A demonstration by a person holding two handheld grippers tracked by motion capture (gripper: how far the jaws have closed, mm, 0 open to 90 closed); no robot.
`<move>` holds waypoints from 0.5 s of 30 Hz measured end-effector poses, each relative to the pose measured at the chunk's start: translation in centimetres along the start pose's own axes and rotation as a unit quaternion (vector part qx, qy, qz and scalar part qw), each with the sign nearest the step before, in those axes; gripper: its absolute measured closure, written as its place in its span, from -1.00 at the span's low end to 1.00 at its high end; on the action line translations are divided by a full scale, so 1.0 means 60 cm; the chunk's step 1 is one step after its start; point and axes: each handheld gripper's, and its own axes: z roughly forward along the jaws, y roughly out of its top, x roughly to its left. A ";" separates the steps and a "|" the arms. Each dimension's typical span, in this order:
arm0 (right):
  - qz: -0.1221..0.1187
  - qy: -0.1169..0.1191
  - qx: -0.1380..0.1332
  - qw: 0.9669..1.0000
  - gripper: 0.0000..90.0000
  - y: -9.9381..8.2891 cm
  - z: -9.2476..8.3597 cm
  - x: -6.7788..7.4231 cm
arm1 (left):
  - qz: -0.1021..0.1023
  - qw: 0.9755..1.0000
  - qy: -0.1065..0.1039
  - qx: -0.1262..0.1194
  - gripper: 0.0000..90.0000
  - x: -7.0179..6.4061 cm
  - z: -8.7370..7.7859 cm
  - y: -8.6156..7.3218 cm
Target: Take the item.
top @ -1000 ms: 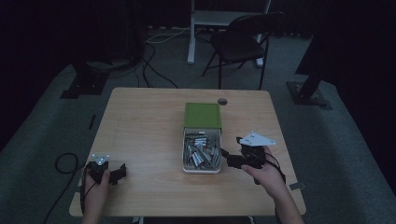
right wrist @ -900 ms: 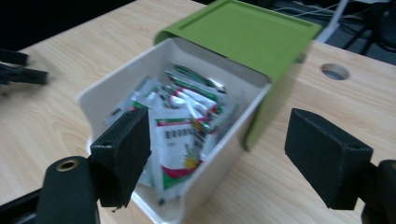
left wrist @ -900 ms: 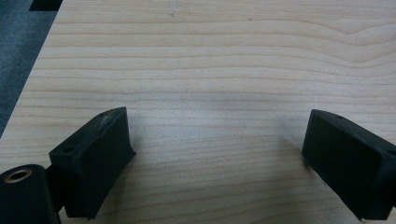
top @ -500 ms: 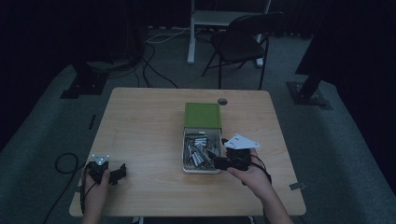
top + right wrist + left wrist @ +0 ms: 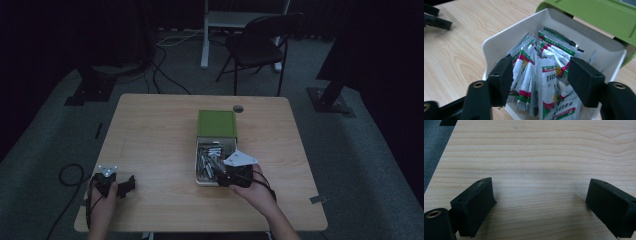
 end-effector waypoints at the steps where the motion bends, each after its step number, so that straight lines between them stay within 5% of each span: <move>1: 0.000 0.001 0.002 1.000 -0.15 -0.001 0.004 0.003 | 0.000 1.000 0.000 0.000 -0.81 0.000 0.000 0.000; 15: 0.011 -0.059 0.022 0.998 0.31 -0.010 0.037 0.014 | 0.000 1.000 0.000 0.000 -0.81 0.000 0.000 0.000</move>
